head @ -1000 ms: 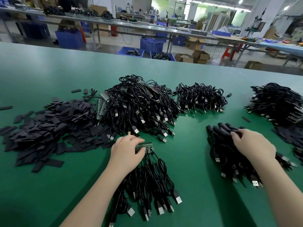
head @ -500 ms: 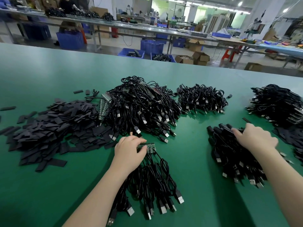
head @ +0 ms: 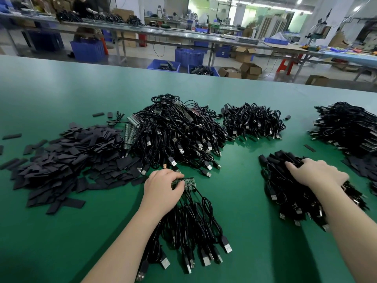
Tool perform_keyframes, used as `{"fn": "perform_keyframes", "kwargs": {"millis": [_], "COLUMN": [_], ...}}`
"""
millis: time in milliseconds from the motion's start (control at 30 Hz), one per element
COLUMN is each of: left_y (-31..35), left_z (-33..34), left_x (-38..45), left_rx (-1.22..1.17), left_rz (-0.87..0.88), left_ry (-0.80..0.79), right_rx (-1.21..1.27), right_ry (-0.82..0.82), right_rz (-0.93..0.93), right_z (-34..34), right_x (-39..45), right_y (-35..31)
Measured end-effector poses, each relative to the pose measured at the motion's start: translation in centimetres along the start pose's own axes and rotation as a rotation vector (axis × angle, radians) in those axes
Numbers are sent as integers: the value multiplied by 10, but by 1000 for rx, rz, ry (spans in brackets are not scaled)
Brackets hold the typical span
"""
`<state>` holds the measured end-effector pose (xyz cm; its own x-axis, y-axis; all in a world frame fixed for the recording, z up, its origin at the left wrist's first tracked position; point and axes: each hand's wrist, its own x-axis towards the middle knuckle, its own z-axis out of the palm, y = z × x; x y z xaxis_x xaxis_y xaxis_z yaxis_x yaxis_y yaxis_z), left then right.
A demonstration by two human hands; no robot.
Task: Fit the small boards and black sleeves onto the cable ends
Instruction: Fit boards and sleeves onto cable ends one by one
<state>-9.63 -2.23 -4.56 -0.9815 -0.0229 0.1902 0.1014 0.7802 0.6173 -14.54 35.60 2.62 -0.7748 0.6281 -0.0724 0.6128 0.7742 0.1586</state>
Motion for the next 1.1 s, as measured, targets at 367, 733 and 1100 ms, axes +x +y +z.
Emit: {"fn": "perform_keyframes", "kwargs": {"millis": [367,733,1100], "left_y": [0,-1,2], "left_z": [2,2,3], "left_x": [2,1,5], "left_rx": [21,2,183], "left_rz": [3,-13,10], "left_ry": [12,-5,-119], "right_rx": [-59,-96,678], "right_ry": [-20,-60,143], "right_rz": [-47,-11,-727], "right_z": [26,20,20], "right_x": [-51,-19,-140], "right_y": [-36,-36,-109]}}
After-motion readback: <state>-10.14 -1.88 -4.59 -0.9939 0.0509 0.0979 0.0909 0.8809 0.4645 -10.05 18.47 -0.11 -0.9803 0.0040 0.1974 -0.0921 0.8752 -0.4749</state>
